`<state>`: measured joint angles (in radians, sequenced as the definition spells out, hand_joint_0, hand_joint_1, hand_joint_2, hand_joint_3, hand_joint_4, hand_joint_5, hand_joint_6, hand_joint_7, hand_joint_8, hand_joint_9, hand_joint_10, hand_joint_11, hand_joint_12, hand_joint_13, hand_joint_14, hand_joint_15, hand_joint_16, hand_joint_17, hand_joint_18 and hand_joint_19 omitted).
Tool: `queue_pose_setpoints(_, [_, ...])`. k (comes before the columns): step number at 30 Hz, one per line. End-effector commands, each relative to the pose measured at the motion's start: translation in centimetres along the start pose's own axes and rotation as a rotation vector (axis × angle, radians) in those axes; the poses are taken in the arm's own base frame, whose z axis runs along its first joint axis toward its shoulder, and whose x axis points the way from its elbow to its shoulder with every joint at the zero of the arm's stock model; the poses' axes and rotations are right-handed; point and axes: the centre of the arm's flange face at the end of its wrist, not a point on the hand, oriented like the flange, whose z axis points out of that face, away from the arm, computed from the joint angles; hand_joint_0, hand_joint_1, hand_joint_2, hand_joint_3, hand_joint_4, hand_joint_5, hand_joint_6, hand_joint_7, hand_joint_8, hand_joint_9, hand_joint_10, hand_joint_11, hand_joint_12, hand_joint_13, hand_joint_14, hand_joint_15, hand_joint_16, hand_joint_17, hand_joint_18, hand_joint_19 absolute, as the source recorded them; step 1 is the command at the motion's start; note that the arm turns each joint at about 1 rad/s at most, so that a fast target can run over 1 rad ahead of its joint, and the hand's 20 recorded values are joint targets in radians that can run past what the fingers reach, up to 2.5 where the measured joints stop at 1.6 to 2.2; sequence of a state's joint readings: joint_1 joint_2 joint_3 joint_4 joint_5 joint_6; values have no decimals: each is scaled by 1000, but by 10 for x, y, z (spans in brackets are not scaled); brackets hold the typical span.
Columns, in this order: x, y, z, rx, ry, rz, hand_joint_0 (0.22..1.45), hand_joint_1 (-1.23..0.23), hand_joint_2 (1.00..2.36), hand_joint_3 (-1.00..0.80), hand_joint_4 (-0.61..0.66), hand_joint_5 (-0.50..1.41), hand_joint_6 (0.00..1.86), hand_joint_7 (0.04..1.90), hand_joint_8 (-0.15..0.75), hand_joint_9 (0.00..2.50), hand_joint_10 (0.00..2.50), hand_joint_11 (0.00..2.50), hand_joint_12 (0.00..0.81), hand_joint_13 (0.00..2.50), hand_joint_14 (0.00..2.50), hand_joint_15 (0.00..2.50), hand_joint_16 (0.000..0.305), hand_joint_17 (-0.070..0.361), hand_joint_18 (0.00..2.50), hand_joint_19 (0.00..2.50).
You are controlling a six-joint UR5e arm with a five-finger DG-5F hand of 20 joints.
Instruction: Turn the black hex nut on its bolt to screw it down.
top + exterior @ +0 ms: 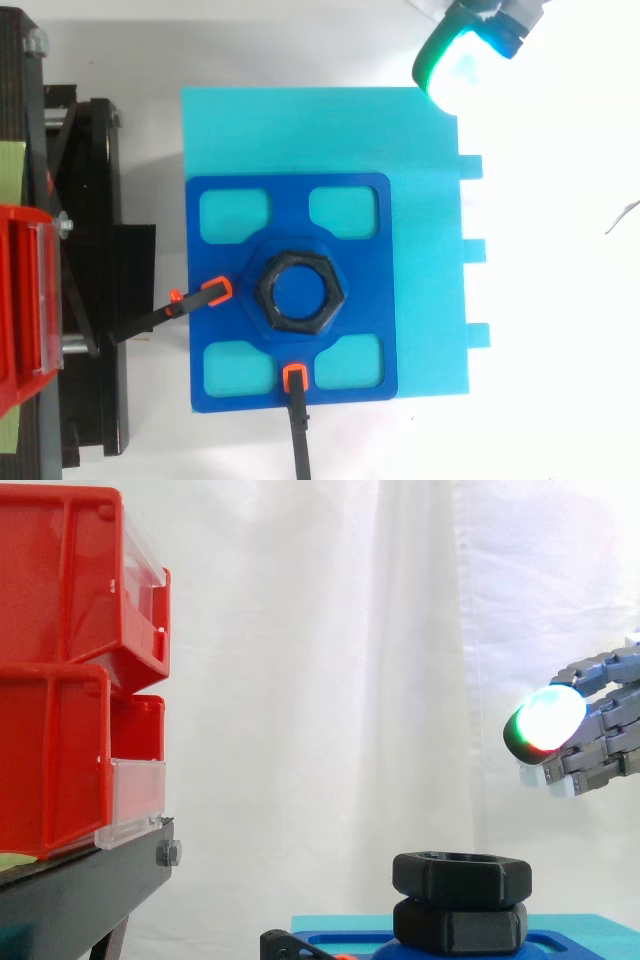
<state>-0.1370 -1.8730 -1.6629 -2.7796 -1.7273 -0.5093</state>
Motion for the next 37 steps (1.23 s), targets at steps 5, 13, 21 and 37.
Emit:
queue_pose_setpoints(5, [0,0,0,0,0,0,450,-456,1000,-500,124,-232,501,640,219,184,0,0,347,179,0,0,54,123,92,130])
queue_pose_setpoints(13, [-1,0,0,1,-1,0,456,-450,1000,-500,133,-229,501,602,224,202,0,0,347,182,0,0,54,121,103,127])
queue_pose_setpoints(21, [-1,0,0,1,-1,0,460,-443,1000,-500,136,-229,501,602,226,197,0,0,351,178,0,0,54,122,112,128])
queue_pose_setpoints(37, [0,0,0,0,0,0,464,-435,1000,-500,113,-228,501,630,226,182,0,0,347,189,0,0,53,119,125,150])
